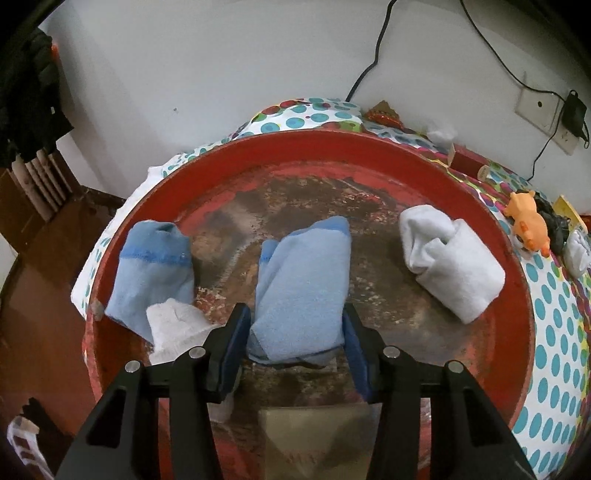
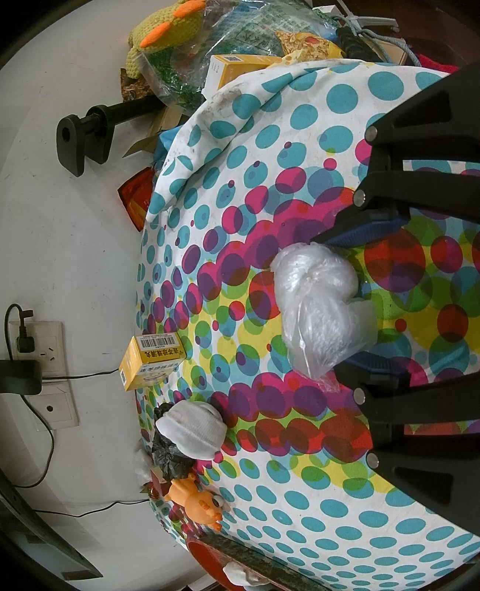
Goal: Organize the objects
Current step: 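Carry the MARUBI box onto the red tray and release with left gripper, then carry the white plastic bag onto the red tray and release with right gripper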
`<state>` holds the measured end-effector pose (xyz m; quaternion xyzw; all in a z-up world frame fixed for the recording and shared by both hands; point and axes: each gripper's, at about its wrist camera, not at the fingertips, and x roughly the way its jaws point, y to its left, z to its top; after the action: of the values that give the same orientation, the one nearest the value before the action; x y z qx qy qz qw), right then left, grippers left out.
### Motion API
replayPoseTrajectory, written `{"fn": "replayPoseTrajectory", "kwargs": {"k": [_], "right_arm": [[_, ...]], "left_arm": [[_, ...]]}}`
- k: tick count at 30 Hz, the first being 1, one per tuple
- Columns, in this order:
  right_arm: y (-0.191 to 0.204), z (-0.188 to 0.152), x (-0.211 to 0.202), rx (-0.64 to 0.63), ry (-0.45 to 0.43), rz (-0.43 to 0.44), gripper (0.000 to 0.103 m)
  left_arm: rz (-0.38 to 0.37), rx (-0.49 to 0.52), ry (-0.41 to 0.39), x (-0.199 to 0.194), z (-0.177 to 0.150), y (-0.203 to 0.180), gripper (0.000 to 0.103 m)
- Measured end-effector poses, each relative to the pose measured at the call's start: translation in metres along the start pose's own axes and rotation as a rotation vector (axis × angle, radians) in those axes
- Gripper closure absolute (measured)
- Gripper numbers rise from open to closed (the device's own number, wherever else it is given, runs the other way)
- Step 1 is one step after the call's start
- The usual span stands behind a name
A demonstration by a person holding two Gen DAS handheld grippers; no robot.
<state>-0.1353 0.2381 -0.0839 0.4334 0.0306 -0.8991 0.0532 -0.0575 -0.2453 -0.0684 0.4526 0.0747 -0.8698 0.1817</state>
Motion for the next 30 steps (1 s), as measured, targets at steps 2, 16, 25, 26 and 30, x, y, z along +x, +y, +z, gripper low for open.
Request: {"fn": "replayPoseTrajectory", "kwargs": {"k": [2, 16, 25, 26, 30], "right_arm": [[0.0, 0.0, 0.0, 0.0, 0.0, 0.0, 0.05], [0.001, 0.0, 0.0, -0.001, 0.0, -0.002, 0.05], [0.002, 0.0, -0.002, -0.022, -0.004, -0.027, 0.053], [0.002, 0.0, -0.002, -0.022, -0.006, -0.032, 0.054], [0.007, -0.001, -0.005, 0.007, -0.006, -0.032, 0.056]], "left_arm": [[-0.011, -0.003, -0.001, 0.0, -0.001, 0.002, 0.055], [0.01, 0.057, -0.111, -0.041, -0.016, -0.006, 0.019], [0.08, -0.035, -0.182, -0.06, -0.036, 0.023, 0.009], [0.102, -0.032, -0.178, -0.058, -0.036, 0.026, 0.009], [0.086, -0.066, -0.17, -0.056, -0.033, 0.037, 0.008]]}}
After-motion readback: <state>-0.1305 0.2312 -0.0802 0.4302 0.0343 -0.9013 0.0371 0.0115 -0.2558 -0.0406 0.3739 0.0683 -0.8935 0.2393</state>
